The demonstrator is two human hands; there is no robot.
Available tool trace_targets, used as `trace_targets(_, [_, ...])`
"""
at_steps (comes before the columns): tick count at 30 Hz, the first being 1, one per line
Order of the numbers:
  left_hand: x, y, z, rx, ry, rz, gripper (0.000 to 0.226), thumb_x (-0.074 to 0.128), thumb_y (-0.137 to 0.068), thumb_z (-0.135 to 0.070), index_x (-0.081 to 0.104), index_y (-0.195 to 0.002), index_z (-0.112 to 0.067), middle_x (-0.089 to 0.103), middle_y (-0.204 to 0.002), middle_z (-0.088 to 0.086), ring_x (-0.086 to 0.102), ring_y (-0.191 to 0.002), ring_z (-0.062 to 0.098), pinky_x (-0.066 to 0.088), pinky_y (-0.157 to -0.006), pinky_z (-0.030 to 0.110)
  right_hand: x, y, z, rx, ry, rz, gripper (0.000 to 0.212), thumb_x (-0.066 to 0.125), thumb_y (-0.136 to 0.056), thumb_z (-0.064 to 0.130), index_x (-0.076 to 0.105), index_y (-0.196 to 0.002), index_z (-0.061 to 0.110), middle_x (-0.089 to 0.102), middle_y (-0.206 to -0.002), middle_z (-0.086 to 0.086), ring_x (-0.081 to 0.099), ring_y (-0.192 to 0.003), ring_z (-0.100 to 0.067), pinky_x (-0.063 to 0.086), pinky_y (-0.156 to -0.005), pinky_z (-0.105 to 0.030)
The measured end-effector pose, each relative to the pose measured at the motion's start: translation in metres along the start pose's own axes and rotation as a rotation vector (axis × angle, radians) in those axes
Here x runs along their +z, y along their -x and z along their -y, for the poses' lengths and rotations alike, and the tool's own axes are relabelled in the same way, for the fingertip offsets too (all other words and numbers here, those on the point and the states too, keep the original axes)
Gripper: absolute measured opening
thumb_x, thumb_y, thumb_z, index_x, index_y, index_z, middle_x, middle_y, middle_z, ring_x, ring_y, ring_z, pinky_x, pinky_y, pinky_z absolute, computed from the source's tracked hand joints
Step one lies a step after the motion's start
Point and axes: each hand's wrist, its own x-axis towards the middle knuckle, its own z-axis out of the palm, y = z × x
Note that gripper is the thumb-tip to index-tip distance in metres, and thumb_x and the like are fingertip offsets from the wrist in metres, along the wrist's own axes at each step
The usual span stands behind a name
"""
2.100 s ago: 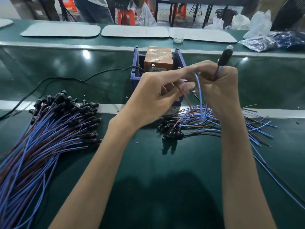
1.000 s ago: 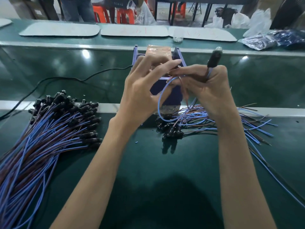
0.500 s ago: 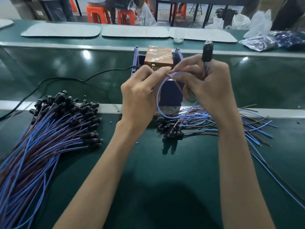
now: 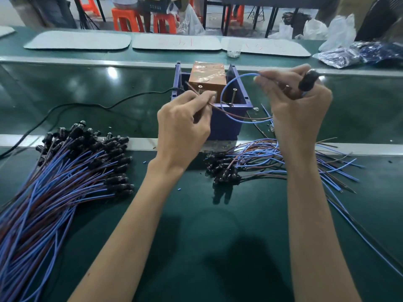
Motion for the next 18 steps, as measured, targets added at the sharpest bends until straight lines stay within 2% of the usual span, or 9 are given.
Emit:
trace_targets(3, [-0.002, -0.001, -0.006, -0.018, 0.112, 0.075, 0.028, 0.056, -0.086, -0.002, 0.073, -0.107, -0.006, 0.069, -0.084, -0.002, 0.059, -0.066, 0.015, 0.049, -0.065, 0.02, -0.001, 0.001, 0.0, -0.033, 0.051, 0.014, 0.015, 0.079, -0.076, 0.023, 0.071, -0.085, 0.033, 0.059, -0.074, 0.007, 0.05, -0.061, -0.005, 0.04, -0.06, -0.023])
trace_targets(6, [-0.002, -0.001, -0.01, -0.055, 0.206, 0.129, 0.029, 0.053, -0.087, -0.001, 0.071, -0.109, -0.006, 0.069, -0.088, -0.002, 0.06, -0.07, 0.016, 0.048, -0.065, 0.017, -0.002, 0.001, -0.001, -0.064, 0.119, 0.02, 0.016, 0.078, -0.077, 0.024, 0.072, -0.093, 0.024, 0.056, -0.068, -0.001, 0.05, -0.063, -0.004, 0.041, -0.061, -0.022])
trace_targets(8, [-0.001, -0.002, -0.01, -0.097, 0.222, 0.111, 0.026, 0.052, -0.091, -0.007, 0.071, -0.109, -0.006, 0.07, -0.088, -0.002, 0.063, -0.071, 0.014, 0.044, -0.062, 0.012, -0.002, 0.001, -0.003, -0.064, 0.135, 0.017, 0.015, 0.077, -0.078, 0.023, 0.073, -0.092, 0.021, 0.05, -0.063, 0.003, 0.045, -0.06, 0.002, 0.037, -0.06, -0.019])
trace_targets(10, [0.0, -0.003, -0.007, -0.143, 0.215, 0.055, 0.024, 0.052, -0.093, -0.01, 0.071, -0.107, -0.006, 0.071, -0.088, -0.005, 0.065, -0.072, 0.007, 0.042, -0.065, 0.009, -0.001, 0.001, -0.005, -0.085, 0.191, 0.033, 0.013, 0.077, -0.078, 0.021, 0.075, -0.089, 0.017, 0.048, -0.063, 0.007, 0.045, -0.059, 0.004, 0.035, -0.061, -0.011])
trace_targets(12, [-0.001, -0.004, -0.004, -0.166, 0.212, 0.048, 0.026, 0.053, -0.088, -0.005, 0.07, -0.107, -0.007, 0.07, -0.089, -0.008, 0.065, -0.075, 0.003, 0.048, -0.073, 0.014, 0.0, 0.003, -0.008, -0.111, 0.28, 0.08, 0.008, 0.075, -0.078, 0.017, 0.076, -0.084, 0.012, 0.05, -0.07, 0.005, 0.048, -0.062, 0.002, 0.036, -0.06, -0.007])
trace_targets(15, [-0.002, -0.003, -0.001, -0.115, 0.162, 0.084, 0.034, 0.055, -0.079, 0.003, 0.068, -0.109, -0.007, 0.07, -0.091, -0.005, 0.064, -0.075, 0.005, 0.053, -0.08, 0.022, 0.003, 0.005, -0.012, -0.174, 0.376, 0.099, 0.005, 0.07, -0.078, 0.006, 0.074, -0.076, 0.002, 0.057, -0.076, -0.009, 0.051, -0.065, -0.013, 0.042, -0.057, -0.015])
trace_targets(18, [-0.001, -0.002, -0.002, -0.083, 0.14, 0.092, 0.029, 0.059, -0.08, 0.001, 0.069, -0.107, -0.006, 0.071, -0.091, -0.004, 0.065, -0.074, 0.009, 0.054, -0.078, 0.022, 0.005, 0.006, -0.015, -0.205, 0.372, 0.052, 0.004, 0.07, -0.075, -0.002, 0.071, -0.076, 0.003, 0.058, -0.076, -0.015, 0.048, -0.061, -0.011, 0.039, -0.057, -0.012])
